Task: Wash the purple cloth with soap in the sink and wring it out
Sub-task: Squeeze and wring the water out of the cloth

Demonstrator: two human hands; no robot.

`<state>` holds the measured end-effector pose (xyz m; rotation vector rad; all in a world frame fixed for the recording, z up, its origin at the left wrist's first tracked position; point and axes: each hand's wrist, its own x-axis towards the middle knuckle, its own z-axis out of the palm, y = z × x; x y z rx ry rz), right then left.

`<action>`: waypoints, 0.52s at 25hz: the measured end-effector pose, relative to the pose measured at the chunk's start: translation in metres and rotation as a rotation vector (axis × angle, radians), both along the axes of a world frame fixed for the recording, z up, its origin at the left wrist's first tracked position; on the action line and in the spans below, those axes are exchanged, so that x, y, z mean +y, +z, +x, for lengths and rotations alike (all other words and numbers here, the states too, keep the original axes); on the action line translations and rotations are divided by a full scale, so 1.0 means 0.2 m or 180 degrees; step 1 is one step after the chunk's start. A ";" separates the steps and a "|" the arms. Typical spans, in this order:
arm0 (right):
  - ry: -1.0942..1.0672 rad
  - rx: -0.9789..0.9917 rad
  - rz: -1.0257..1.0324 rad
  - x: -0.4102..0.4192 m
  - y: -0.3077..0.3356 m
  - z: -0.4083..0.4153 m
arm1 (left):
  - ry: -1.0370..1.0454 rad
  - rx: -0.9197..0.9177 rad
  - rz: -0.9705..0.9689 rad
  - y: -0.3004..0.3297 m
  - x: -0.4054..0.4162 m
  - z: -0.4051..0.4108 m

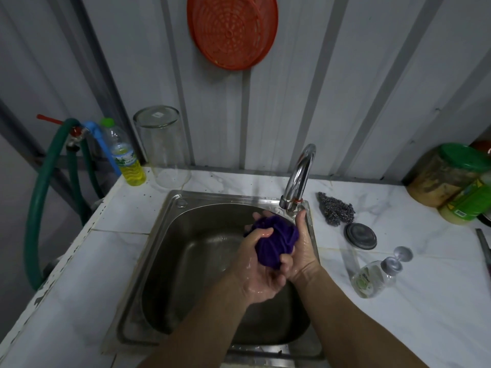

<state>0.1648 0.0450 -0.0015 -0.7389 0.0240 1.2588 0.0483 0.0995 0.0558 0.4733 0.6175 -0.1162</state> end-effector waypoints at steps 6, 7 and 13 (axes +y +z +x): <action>0.0439 0.0065 0.0315 0.00 0.01 -0.08 | 0.0038 -0.0769 -0.0975 -0.03 -0.05 0.00; 0.0484 0.0065 0.0418 0.00 0.02 -0.08 | 0.0089 -0.0803 -0.1021 -0.03 -0.05 0.00; 0.0377 -0.0749 0.0564 -0.01 0.10 0.07 | -0.0066 -0.0418 -0.0493 -0.04 -0.01 0.00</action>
